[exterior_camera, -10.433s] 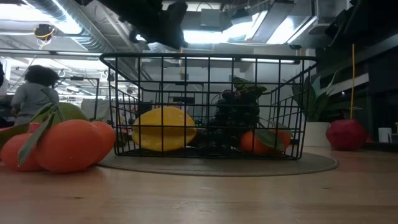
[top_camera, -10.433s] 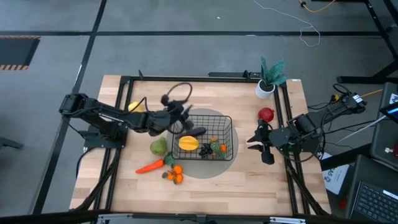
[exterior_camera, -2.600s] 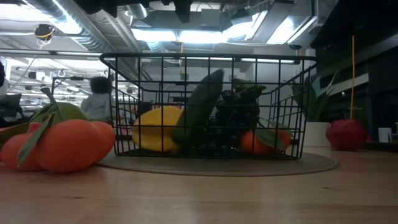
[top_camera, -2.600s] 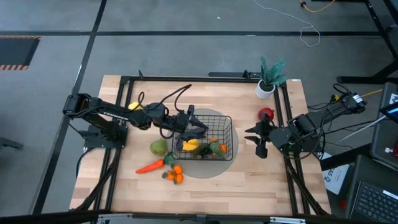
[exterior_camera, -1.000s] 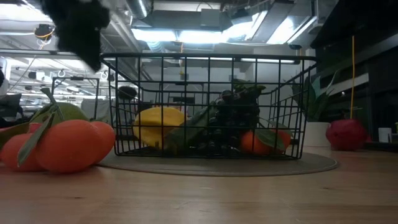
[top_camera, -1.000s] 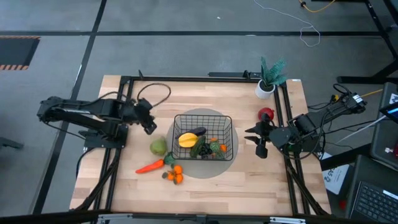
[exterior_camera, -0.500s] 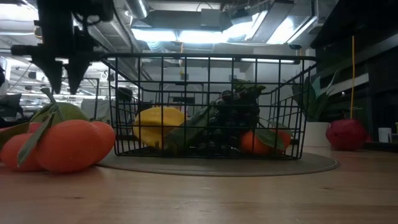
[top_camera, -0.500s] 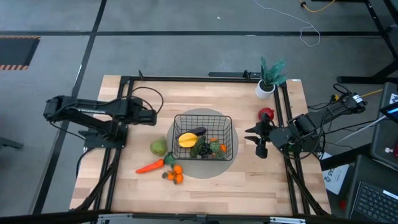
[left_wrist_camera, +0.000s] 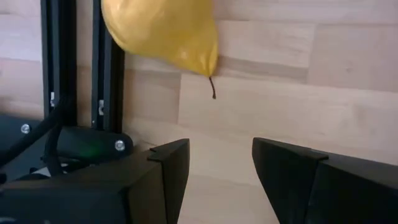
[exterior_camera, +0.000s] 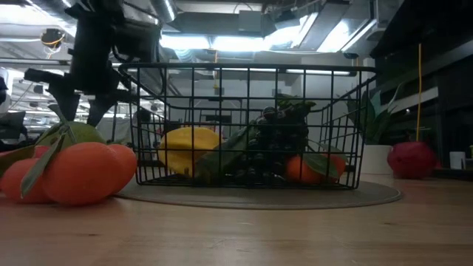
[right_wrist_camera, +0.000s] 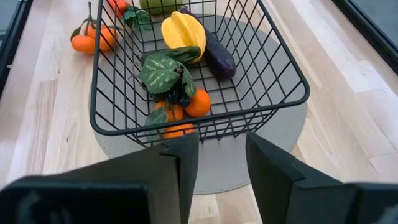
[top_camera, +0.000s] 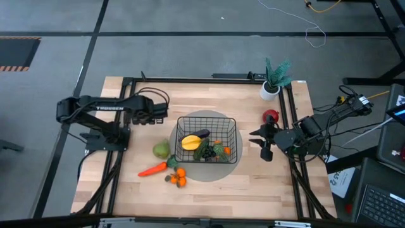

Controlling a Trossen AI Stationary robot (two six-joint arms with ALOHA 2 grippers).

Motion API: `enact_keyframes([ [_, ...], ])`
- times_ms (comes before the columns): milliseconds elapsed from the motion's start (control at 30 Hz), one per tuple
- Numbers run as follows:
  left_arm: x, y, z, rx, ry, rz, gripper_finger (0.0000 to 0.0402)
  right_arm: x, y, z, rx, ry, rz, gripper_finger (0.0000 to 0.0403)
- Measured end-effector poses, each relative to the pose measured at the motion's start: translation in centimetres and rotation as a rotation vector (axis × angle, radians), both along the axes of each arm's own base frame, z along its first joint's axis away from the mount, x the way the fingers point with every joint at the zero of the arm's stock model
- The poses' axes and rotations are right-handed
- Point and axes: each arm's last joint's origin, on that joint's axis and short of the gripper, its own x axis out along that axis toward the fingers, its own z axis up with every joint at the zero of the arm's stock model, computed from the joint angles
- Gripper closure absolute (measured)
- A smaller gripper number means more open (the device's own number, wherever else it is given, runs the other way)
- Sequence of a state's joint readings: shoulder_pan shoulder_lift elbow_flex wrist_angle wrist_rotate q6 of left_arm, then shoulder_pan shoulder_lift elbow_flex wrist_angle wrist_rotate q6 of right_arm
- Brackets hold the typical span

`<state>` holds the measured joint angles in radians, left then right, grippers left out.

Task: Build produce basket
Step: Put the yellow pear into the black wire basket

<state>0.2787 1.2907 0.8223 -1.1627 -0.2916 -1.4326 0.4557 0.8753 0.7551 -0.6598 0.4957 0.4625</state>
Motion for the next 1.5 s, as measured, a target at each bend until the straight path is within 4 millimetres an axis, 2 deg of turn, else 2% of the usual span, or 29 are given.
enact_keyframes([
  [167,0.1,1.4,-0.4,-0.024,-0.02,-0.012,0.0238,0.0,0.0,0.0,0.0,0.0,0.0,0.0279],
  [333,-0.3,2.5,-2.0,-0.055,-0.055,-0.016,0.0238,0.0,0.0,0.0,0.0,0.001,0.0,0.0279],
  [600,-2.7,2.1,-5.5,-0.11,0.003,0.072,0.0238,0.0,0.0,0.0,0.0,0.001,0.0,0.0279],
  [767,-2.9,2.1,-6.7,-0.103,-0.045,0.087,0.0238,0.0,0.0,0.0,0.0,0.001,0.0,0.0279],
  [1067,-2.3,2.8,-6.6,-0.076,-0.115,0.052,0.0238,0.0,0.0,0.0,0.0,0.001,0.0,0.0279],
  [1500,-3.1,4.1,-6.5,-0.033,-0.094,0.105,0.0238,0.0,0.0,0.0,-0.003,0.004,0.001,0.0279],
])
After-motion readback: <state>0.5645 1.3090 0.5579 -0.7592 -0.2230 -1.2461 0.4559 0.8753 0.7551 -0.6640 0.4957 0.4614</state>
